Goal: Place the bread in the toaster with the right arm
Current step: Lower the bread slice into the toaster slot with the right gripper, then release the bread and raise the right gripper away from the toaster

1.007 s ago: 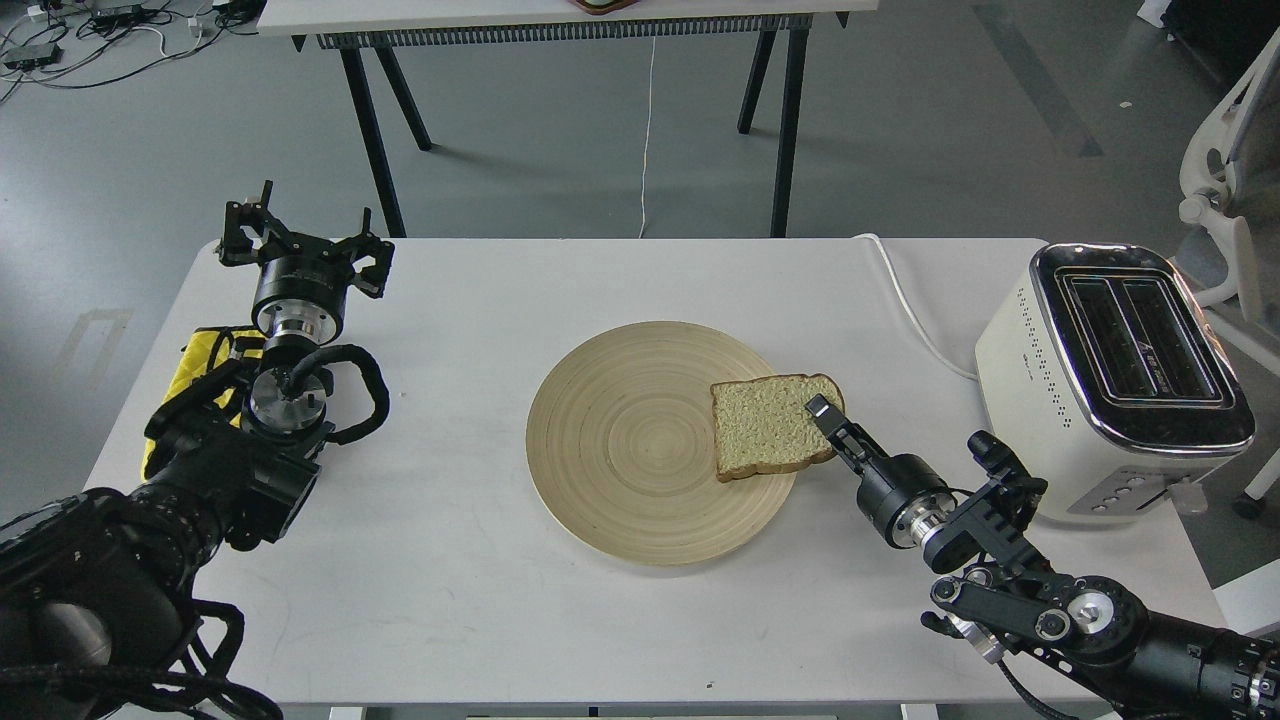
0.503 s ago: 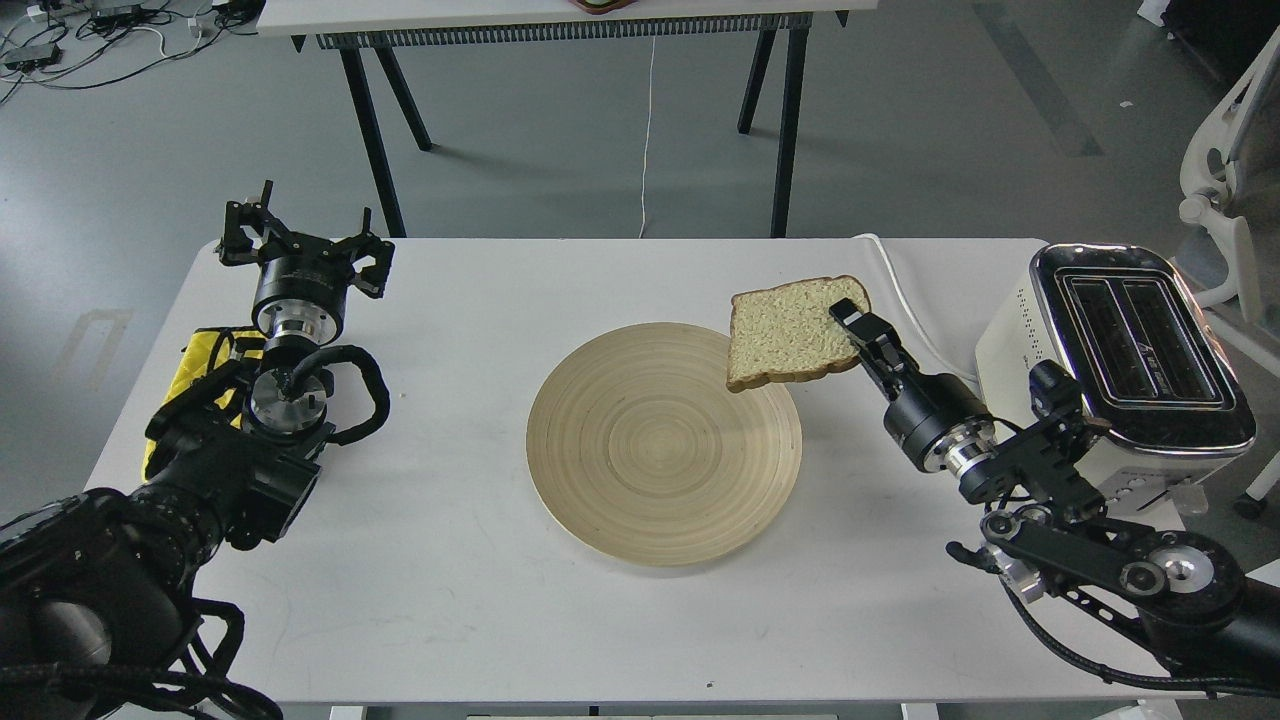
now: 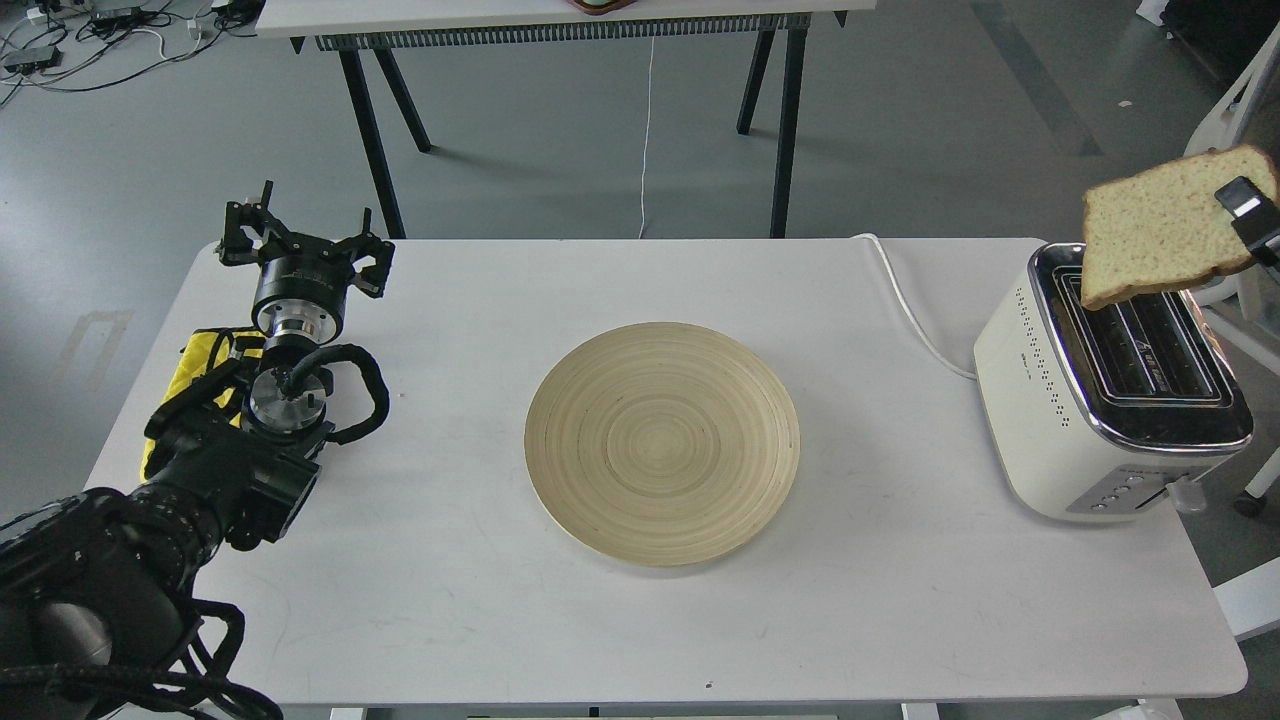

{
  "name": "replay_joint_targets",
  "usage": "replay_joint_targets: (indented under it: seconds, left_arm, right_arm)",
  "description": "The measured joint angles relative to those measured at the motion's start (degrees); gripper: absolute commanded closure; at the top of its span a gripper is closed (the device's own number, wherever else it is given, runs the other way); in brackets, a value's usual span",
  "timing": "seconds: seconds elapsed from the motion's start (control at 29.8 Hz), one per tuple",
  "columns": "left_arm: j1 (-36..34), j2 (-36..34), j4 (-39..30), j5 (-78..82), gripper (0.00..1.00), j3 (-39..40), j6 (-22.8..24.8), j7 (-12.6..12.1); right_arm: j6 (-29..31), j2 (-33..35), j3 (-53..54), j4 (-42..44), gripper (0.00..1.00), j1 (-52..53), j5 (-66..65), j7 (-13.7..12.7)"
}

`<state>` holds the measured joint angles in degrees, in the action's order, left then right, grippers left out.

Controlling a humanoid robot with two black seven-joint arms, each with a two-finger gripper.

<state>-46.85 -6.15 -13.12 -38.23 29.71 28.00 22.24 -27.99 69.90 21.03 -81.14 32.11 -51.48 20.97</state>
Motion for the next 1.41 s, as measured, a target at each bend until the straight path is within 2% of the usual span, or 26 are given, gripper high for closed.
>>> replay_joint_targets:
  seconds: [0.3, 0.84, 0.91, 0.97, 1.01, 1.04, 1.07, 1.11, 1.17, 1.41]
  left_arm:
    - [0.0, 0.0, 0.0, 0.0, 0.0, 0.0, 0.0, 0.0]
    - [0.0, 0.0, 0.0, 0.0, 0.0, 0.0, 0.0, 0.0]
    - [0.0, 0.0, 0.0, 0.0, 0.0, 0.0, 0.0, 0.0]
    - [0.0, 0.0, 0.0, 0.0, 0.0, 0.0, 0.0, 0.0]
    - [0.0, 0.0, 0.0, 0.0, 0.0, 0.0, 0.0, 0.0]
    - [0.0, 0.0, 0.0, 0.0, 0.0, 0.0, 0.0, 0.0]
    - [0.0, 0.0, 0.0, 0.0, 0.0, 0.0, 0.0, 0.0]
    - [0.0, 0.0, 0.0, 0.0, 0.0, 0.0, 0.0, 0.0]
    - [0.0, 0.0, 0.0, 0.0, 0.0, 0.0, 0.0, 0.0]
    - [0.0, 0.0, 0.0, 0.0, 0.0, 0.0, 0.0, 0.0]
  right_arm:
    - [0.0, 2.3, -5.9, 0.4, 1.0, 0.0, -0.4, 0.5]
    - [0.0, 0.0, -6.7, 2.8, 0.97, -1.8, -0.7, 0.5]
    - [0.0, -1.2, -6.7, 3.9, 0.9, -1.8, -1.1, 0.5]
    - [0.0, -2.7, -6.7, 4.9, 0.78, -1.8, -1.6, 0.4]
    - [0.0, -3.4, -6.7, 5.4, 0.66, -1.8, -1.9, 0.4]
    - [0.0, -4.0, -6.7, 5.8, 0.36, -1.8, -2.0, 0.4]
    - [0.0, -4.4, -6.7, 6.0, 0.19, -1.8, -2.1, 0.4]
    - [0.0, -4.9, -6.7, 6.2, 0.17, -1.9, -2.2, 0.4]
    - [0.0, -5.8, -6.7, 6.6, 0.0, -2.0, -2.2, 0.4]
    - [0.0, -6.5, -5.9, 6.2, 0.01, -1.3, -2.0, 0.3]
